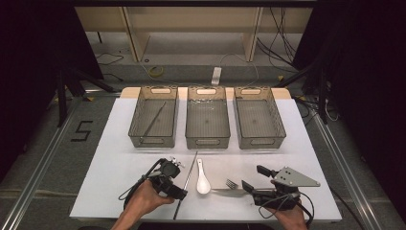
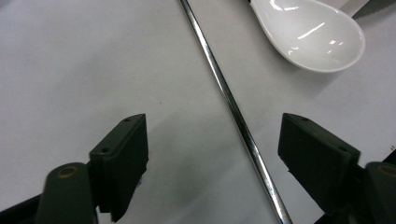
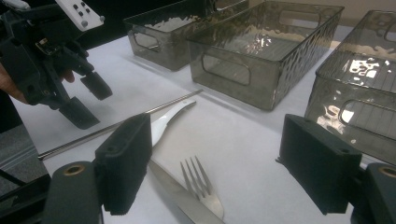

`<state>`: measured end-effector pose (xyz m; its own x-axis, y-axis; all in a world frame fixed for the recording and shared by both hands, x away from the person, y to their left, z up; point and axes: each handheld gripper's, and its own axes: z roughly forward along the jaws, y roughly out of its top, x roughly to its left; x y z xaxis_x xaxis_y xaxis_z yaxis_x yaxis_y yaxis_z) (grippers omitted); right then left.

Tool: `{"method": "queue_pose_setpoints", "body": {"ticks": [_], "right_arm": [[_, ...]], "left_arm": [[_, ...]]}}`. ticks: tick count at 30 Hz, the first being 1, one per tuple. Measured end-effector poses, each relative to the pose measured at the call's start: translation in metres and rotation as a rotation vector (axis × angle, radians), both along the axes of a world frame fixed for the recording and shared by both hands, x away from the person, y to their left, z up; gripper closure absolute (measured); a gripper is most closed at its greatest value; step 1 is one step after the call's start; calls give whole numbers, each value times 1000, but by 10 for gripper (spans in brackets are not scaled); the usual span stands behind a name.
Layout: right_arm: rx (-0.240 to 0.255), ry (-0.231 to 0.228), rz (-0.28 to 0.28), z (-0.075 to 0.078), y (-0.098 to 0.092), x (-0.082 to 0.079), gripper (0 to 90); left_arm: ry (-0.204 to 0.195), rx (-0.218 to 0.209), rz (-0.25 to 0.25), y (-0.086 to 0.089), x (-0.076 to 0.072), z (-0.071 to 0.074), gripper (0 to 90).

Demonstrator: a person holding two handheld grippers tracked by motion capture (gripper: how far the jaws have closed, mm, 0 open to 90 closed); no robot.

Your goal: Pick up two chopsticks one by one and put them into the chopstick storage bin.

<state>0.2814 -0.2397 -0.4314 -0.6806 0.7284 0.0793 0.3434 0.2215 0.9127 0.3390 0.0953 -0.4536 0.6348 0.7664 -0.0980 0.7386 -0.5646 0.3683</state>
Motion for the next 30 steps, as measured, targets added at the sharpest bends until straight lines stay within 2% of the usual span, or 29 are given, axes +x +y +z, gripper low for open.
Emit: {"method": "queue_pose_setpoints", "body": {"ticks": [2,8,11,17,21,25,30], "right_arm": [[1,2,0,0,0,0,263],[-1,1,1,0,0,0,263],[-5,0,1,0,0,0,263],[-7,1,2,0,1,0,263],[-12,-2,3,0,1,0,263],[-11,-3,2,1,0,0,263],[-20,-8,5,1,1,-1,264]], "left_arm": [[10,4,-21,-1,-1,-2,288],[19,4,-25,-3,1,-6,402],[18,11,-30,-4,2,-7,439],[22,-2,-38,-7,1,-6,490],[25,8,-51,-10,2,-10,523],[7,36,-58,-12,1,-11,565],[-2,53,-68,-10,3,-11,653]]}}
